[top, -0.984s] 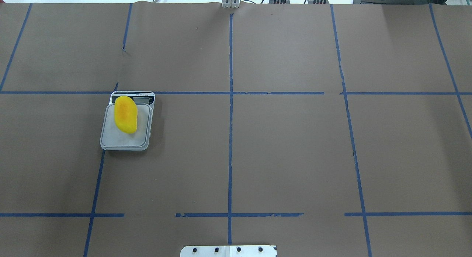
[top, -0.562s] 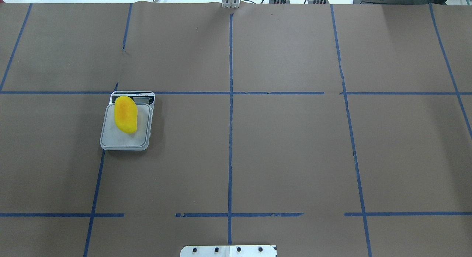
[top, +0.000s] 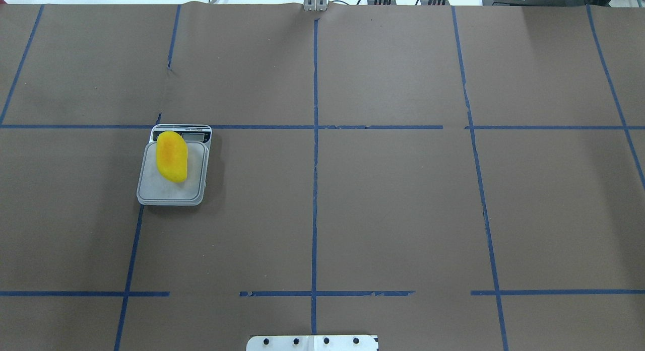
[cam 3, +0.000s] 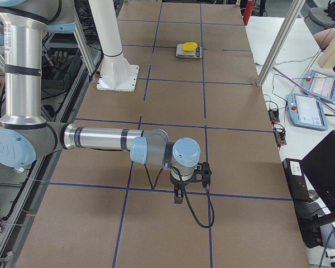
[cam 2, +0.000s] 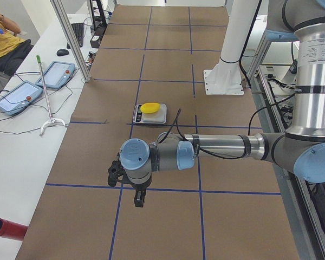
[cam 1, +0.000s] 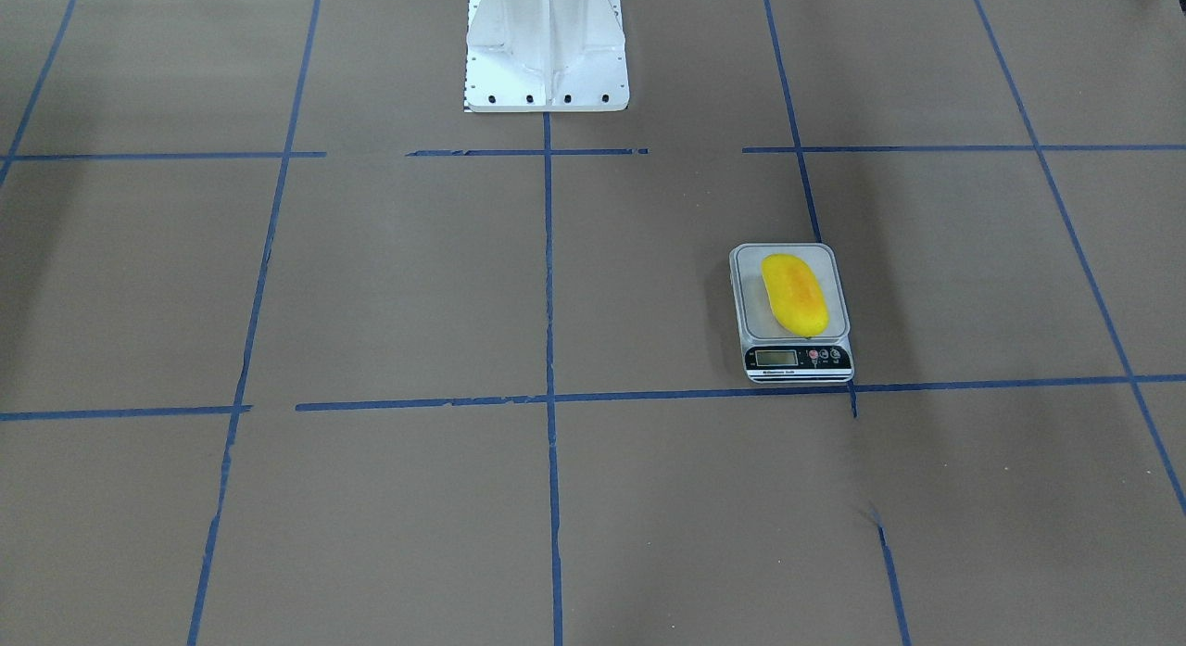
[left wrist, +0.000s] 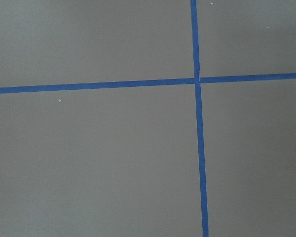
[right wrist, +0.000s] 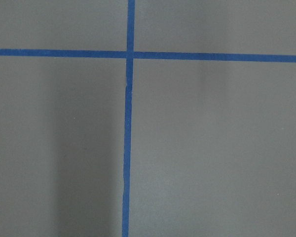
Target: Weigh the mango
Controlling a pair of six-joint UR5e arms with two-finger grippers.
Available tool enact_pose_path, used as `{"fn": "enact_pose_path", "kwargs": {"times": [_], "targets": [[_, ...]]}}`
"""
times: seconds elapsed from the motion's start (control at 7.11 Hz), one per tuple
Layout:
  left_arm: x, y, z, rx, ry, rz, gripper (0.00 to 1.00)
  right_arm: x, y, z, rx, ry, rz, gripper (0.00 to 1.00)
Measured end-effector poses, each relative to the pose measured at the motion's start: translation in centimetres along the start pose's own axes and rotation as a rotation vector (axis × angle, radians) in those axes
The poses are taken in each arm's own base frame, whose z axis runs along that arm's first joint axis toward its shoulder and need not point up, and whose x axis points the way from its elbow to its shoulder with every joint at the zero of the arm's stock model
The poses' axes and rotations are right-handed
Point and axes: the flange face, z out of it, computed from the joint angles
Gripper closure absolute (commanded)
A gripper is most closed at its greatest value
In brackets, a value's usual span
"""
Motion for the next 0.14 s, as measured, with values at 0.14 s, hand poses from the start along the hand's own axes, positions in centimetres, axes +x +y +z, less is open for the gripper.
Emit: {"fn": "enact_pose_path", "kwargs": {"times": [0.14], "targets": [[0.17, -0.25, -0.27, 0.005, 0.0, 0.002, 0.0, 0.0, 0.0, 0.0, 0.0, 0.0, 0.0, 0.0]]}}
